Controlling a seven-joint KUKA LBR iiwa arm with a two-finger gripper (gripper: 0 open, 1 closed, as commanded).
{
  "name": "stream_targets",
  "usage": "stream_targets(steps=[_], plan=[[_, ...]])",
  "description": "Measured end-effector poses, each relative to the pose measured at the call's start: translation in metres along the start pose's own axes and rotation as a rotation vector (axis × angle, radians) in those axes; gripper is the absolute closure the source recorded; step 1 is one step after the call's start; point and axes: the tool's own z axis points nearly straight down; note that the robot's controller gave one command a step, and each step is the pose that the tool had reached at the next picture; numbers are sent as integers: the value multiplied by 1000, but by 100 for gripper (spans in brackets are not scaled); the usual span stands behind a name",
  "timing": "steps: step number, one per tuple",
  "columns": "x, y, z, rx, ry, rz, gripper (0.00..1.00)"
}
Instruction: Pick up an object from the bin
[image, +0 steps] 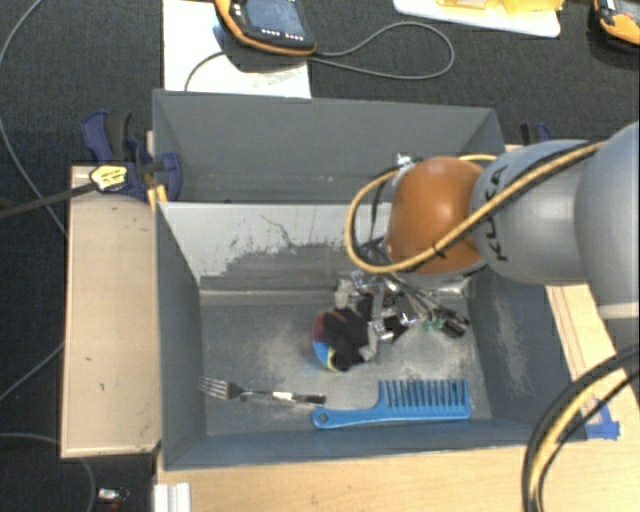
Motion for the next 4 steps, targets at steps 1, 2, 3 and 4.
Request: stream_targets(steps=[1, 2, 3, 4], plan=[[-2, 2, -1, 1, -4, -32, 0], [-1, 0, -2, 0, -4, 1, 100], [-1, 0, -2, 0, -4, 2, 100], [1, 1, -28, -3, 6, 3, 100]])
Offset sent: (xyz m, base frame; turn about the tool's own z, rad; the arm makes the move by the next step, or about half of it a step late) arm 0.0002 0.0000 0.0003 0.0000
